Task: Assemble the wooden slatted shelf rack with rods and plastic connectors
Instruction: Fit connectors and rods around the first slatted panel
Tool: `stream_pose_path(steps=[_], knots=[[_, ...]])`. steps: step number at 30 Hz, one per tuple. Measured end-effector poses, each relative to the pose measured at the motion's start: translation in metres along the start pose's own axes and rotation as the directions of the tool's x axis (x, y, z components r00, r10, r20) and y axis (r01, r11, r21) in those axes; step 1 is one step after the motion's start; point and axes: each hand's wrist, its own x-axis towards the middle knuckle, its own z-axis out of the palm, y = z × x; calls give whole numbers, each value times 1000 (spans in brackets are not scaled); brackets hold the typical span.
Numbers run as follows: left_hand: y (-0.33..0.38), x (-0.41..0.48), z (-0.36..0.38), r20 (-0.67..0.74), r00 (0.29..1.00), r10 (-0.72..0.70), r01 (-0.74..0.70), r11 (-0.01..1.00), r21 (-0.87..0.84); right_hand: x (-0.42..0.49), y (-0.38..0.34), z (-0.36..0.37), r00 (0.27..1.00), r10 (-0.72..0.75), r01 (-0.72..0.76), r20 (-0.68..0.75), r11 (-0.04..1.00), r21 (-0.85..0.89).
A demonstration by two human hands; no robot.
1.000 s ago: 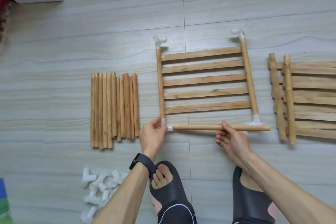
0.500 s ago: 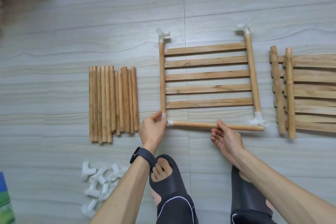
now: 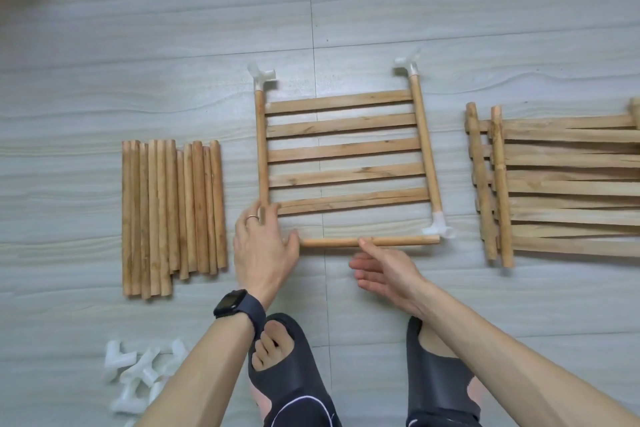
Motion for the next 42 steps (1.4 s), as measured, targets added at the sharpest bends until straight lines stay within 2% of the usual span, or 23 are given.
stream_pose_path(steps=[1,3,4,6,8,13,18,20,23,25,28,31,33,36,38,42], knots=[[11,0,6,33,991,131,-133,988,76,-5,1,-8,1000,4,-5,-10,998,-64],[33,1,21,199,922,331,-371,904,215,-15,9,-33,991,-46,34,-123,995,-93],[42,3,29,288,880,378,-455,845,281,-20,13,-47,969,-100,85,-226,994,-74],[55,13,38,408,827,387,-536,761,365,-28,13,-73,877,-206,194,-434,978,-71],[59,23,43,461,814,353,-541,751,378,-30,4,-88,832,-239,238,-501,969,-67],[55,32,44,508,783,360,-566,750,342,-6,-35,-88,909,-188,155,-373,981,-116],[51,36,44,502,778,378,-569,762,309,18,-50,-95,928,-93,107,-361,994,19],[49,36,45,497,774,392,-575,764,293,19,-51,-98,946,-47,94,-322,987,132],[47,36,47,488,776,399,-570,775,274,11,-52,-92,957,70,60,-280,901,429],[47,37,48,482,781,397,-563,781,270,7,-44,-90,961,44,95,-275,876,473],[48,38,48,477,785,395,-563,776,284,5,-28,-88,933,-51,182,-357,921,345],[45,39,47,485,779,398,-576,761,300,8,-24,-86,902,25,131,-431,936,328],[44,40,46,488,775,403,-583,753,305,8,-27,-88,910,33,116,-413,936,331],[49,44,43,478,786,392,-560,778,284,6,-25,-93,932,-63,189,-358,926,328],[58,47,42,471,795,381,-539,800,263,3,-19,-92,938,-76,204,-338,910,362],[66,52,42,467,800,377,-523,819,234,5,-11,-87,863,-171,277,-475,947,162]])
